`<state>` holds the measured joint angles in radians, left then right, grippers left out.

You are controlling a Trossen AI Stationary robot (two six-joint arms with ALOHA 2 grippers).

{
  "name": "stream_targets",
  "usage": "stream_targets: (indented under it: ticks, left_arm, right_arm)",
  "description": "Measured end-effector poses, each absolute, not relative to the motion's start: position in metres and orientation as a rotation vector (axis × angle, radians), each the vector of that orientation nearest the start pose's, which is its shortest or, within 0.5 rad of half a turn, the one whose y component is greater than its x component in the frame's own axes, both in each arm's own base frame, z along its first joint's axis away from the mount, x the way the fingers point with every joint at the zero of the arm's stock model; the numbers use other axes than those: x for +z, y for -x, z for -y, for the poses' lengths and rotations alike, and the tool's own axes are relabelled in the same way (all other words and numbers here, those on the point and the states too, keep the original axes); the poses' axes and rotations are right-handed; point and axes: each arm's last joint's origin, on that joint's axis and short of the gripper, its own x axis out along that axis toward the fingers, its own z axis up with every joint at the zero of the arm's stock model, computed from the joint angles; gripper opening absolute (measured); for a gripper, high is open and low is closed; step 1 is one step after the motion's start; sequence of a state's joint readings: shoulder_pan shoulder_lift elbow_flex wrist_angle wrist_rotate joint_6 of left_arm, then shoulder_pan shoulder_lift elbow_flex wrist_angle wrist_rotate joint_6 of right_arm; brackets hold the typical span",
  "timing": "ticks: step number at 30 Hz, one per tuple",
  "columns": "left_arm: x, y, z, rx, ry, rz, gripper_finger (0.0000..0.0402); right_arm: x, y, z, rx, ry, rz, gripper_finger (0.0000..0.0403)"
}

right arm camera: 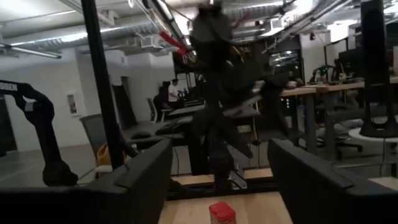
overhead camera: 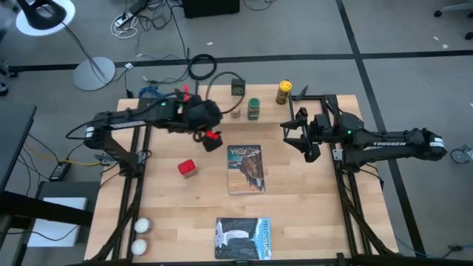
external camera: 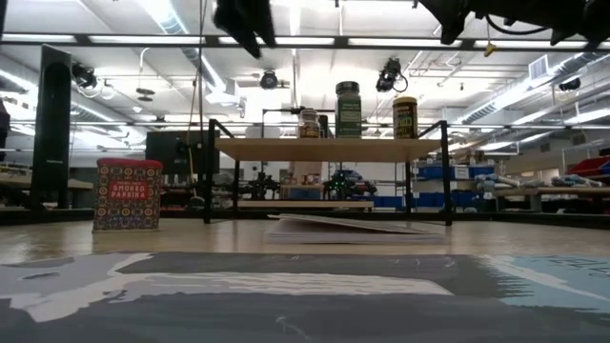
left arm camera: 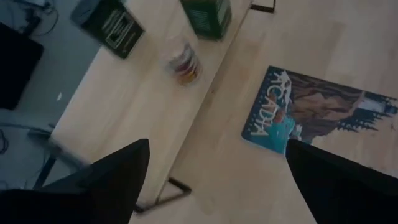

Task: Shelf spices
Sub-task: Remove the brown seasoning bottle on the shelf

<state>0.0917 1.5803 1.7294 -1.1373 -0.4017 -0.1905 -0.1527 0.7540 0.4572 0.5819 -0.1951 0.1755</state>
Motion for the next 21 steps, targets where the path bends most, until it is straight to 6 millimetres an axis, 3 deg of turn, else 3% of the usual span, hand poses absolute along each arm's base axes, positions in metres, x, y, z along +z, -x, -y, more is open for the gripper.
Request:
stream_targets:
  ticks: [4,8,13,21]
  left_arm:
    - [0.374,-0.326,-0.054,0.539,-0.016,-0.912,0.0383]
    - [0.372,-0.329,-0.073,0.571,-0.019,-0.894,0.0384]
    - [0.376,-0.328,-0.095,0.600,0.036,-0.836,0.0384]
    - [0.370,-0.340,-0.111,0.563,0.090,-0.779,0.0384]
  right_arm:
    - [0.298,-0.170,0.019,0.076,-0.110,0.283,0.0308]
    - [0.298,-0.170,0.017,0.091,-0.102,0.285,0.0327]
    - [0.298,-0.170,0.016,0.096,-0.074,0.286,0.0334]
    - [0.298,-0.170,0.017,0.092,-0.057,0.286,0.0331]
